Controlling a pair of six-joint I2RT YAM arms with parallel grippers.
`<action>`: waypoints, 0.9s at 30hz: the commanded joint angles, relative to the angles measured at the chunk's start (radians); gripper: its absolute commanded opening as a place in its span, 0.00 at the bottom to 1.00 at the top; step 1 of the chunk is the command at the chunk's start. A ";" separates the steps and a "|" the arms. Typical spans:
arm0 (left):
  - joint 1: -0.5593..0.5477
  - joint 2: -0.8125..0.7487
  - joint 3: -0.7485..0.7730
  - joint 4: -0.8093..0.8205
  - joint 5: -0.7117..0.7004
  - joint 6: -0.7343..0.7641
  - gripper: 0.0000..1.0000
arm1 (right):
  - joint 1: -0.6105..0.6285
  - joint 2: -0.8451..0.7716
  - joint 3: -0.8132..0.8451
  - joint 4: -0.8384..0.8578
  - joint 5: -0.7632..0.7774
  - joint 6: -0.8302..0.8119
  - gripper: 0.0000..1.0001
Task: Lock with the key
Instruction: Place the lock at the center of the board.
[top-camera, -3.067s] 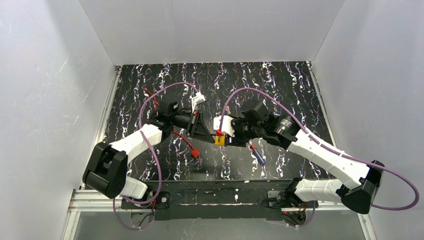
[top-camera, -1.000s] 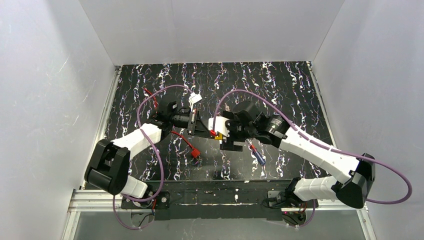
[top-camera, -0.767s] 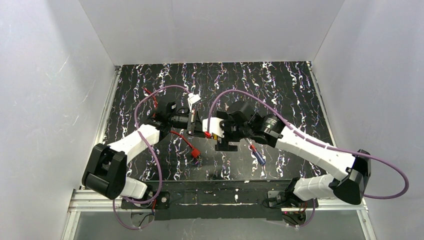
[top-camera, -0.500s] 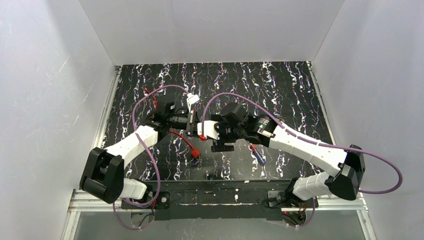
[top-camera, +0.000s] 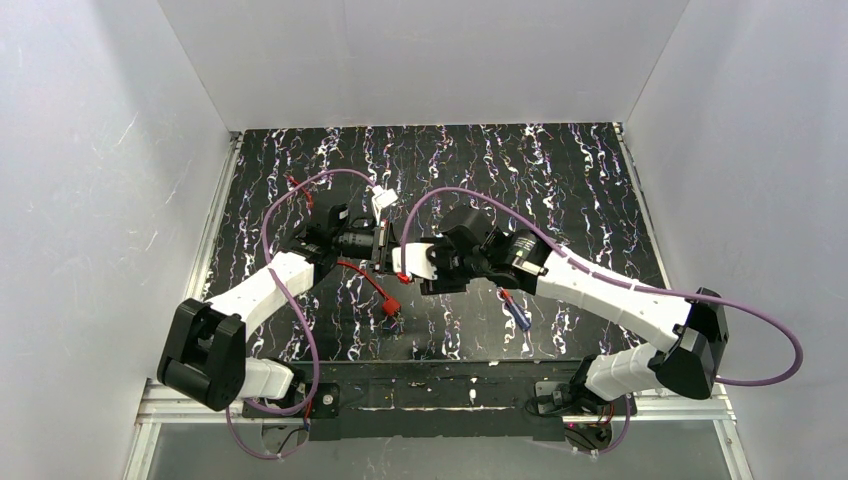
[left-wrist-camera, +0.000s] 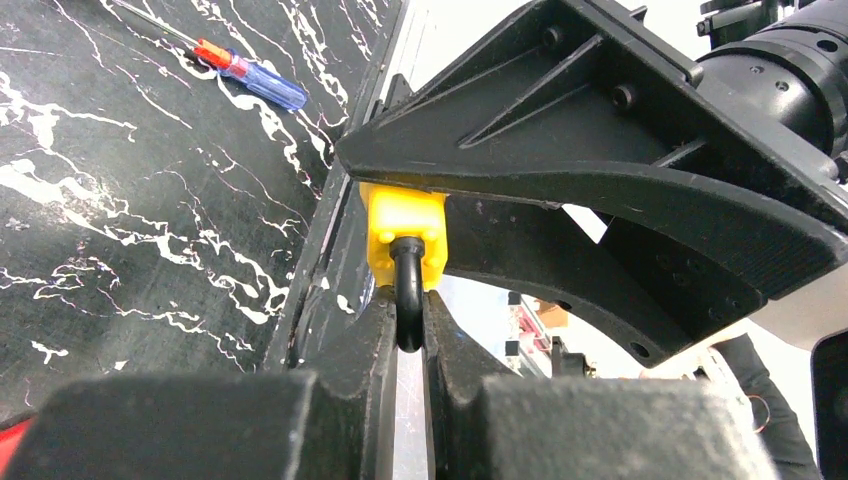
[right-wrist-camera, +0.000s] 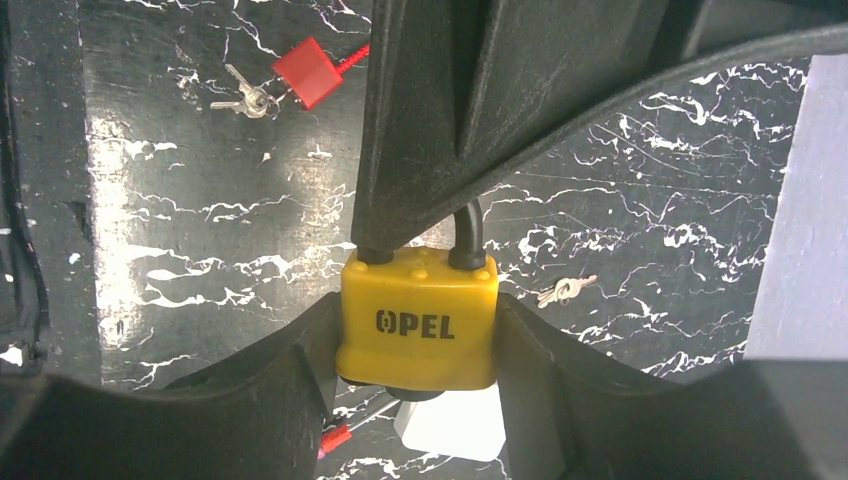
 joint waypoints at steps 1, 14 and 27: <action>-0.003 -0.031 0.002 0.005 0.039 0.020 0.06 | 0.005 -0.001 0.026 0.061 -0.011 -0.001 0.50; 0.142 -0.055 0.030 0.002 0.089 0.014 0.98 | -0.243 0.156 0.215 -0.019 -0.144 0.227 0.39; 0.489 -0.147 0.117 -0.015 -0.030 0.006 0.98 | -0.372 0.465 0.299 0.186 -0.039 0.676 0.38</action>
